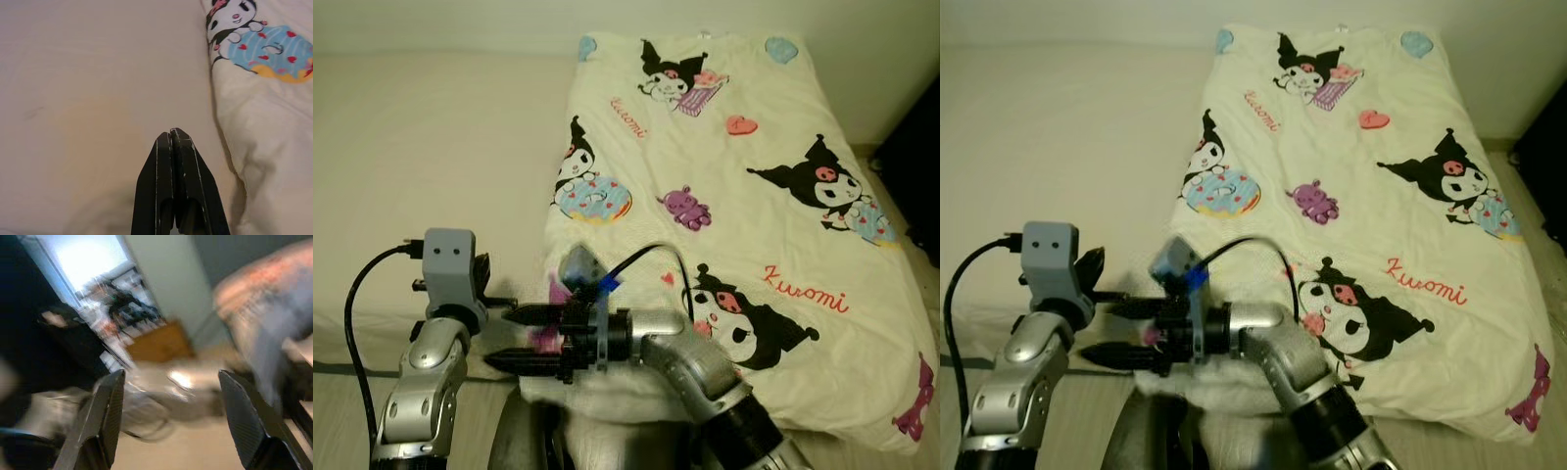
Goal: Clean up the room
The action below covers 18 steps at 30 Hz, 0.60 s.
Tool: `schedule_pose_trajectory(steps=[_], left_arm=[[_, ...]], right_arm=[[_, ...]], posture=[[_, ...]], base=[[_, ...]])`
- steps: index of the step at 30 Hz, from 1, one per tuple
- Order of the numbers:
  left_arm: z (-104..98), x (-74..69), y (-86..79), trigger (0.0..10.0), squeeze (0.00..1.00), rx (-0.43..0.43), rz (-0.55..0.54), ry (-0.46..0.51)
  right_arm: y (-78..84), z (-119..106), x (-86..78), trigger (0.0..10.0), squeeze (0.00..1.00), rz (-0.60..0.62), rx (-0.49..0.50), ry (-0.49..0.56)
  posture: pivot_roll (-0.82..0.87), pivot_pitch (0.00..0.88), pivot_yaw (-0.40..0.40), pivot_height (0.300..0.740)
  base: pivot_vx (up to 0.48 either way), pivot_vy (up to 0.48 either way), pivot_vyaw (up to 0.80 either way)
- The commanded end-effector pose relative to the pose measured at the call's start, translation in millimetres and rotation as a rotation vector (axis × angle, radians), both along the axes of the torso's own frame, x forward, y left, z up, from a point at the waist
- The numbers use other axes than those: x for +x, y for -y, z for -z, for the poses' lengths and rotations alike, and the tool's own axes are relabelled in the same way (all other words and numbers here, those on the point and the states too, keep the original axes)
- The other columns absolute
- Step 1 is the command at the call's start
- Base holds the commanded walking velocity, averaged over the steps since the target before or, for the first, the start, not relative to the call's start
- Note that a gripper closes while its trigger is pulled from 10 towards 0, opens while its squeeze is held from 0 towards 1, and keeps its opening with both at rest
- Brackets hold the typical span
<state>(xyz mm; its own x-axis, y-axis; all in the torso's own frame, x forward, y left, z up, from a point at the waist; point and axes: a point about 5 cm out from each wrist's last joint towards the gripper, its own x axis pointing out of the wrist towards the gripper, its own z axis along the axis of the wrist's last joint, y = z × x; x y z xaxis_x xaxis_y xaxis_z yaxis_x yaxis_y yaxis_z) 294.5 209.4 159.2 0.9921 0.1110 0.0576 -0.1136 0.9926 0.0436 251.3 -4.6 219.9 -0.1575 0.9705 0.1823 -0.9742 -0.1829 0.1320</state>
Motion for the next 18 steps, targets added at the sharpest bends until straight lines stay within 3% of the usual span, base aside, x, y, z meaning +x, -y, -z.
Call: schedule_pose_trajectory(steps=[1, 2, 3, 4, 6, 7, 8, 10, 12, 13, 14, 18], left_arm=[[4.5, -2.2, -8.0, 10.0, 0.00, 0.011, -0.025, -0.015], [4.5, -2.2, -8.0, 10.0, 0.00, 0.011, -0.025, -0.015], [4.0, -1.7, -10.6, 10.0, 0.00, 0.013, -0.033, -0.013], [3.8, -1.5, -13.0, 10.0, 0.00, 0.015, -0.037, -0.012], [3.8, -1.5, -13.0, 10.0, 0.00, 0.015, -0.037, -0.012], [4.1, -0.8, -13.3, 10.0, 0.00, 0.012, -0.022, -0.015], [4.1, -0.8, -13.3, 10.0, 0.00, 0.012, -0.022, -0.015], [4.2, -1.4, 5.6, 10.0, 0.00, -0.022, 0.154, -0.016], [2.4, -8.9, 38.7, 10.0, 0.00, -0.060, 0.408, -0.005], [2.4, -8.9, 38.7, 10.0, 0.00, -0.060, 0.408, -0.005], [3.7, -13.5, 50.9, 10.0, 0.00, -0.059, 0.495, -0.011], [13.6, -22.6, 68.8, 10.0, 0.00, -0.012, 0.615, -0.060]], right_arm=[[6.0, -7.8, -7.1, 10.0, 0.00, -0.062, 0.027, -0.012], [6.0, -7.8, -7.1, 10.0, 0.00, -0.062, 0.027, -0.012], [21.4, -10.6, -1.3, 10.0, 0.00, -0.030, -0.028, 0.046], [40.1, -4.7, 9.4, 10.0, 0.00, 0.047, -0.144, 0.115], [40.1, -4.7, 9.4, 10.0, 0.00, 0.047, -0.144, 0.115], [60.9, 5.5, 20.1, 10.0, 0.00, 0.134, -0.290, 0.178], [60.9, 5.5, 20.1, 10.0, 0.00, 0.134, -0.290, 0.178], [101.9, 34.3, 37.3, 10.0, 0.00, 0.322, -0.569, 0.225], [128.4, 52.8, 47.3, 10.0, 0.00, 0.505, -0.698, 0.229], [128.4, 52.8, 47.3, 10.0, 0.00, 0.505, -0.698, 0.229], [134.8, 56.1, 50.3, 10.0, 0.00, 0.590, -0.719, 0.217], [141.8, 58.9, 51.6, 10.0, 0.00, 0.695, -0.721, 0.174]], posture=[[0.00, 0.258, 0.030, 0.579], [0.00, 0.258, 0.030, 0.579], [0.00, 0.256, 0.028, 0.579], [0.00, 0.256, 0.028, 0.579], [0.00, 0.256, 0.028, 0.579], [-0.01, 0.252, 0.029, 0.579], [-0.01, 0.252, 0.029, 0.579], [-0.01, 0.249, 0.030, 0.579], [-0.02, 0.247, 0.036, 0.579], [-0.02, 0.247, 0.036, 0.579], [-0.02, 0.247, 0.036, 0.579], [-0.02, 0.247, 0.036, 0.579]], base=[[0.000, 0.000, 0.00], [0.000, 0.000, 0.00], [0.000, 0.000, 0.00], [0.000, 0.000, 0.00], [0.000, 0.000, 0.00], [0.000, 0.000, 0.00], [0.000, 0.000, 0.00], [0.000, 0.000, 0.00], [0.000, 0.000, 0.00], [0.000, 0.000, 0.00], [0.000, 0.000, 0.00], [0.000, 0.000, 0.00]])
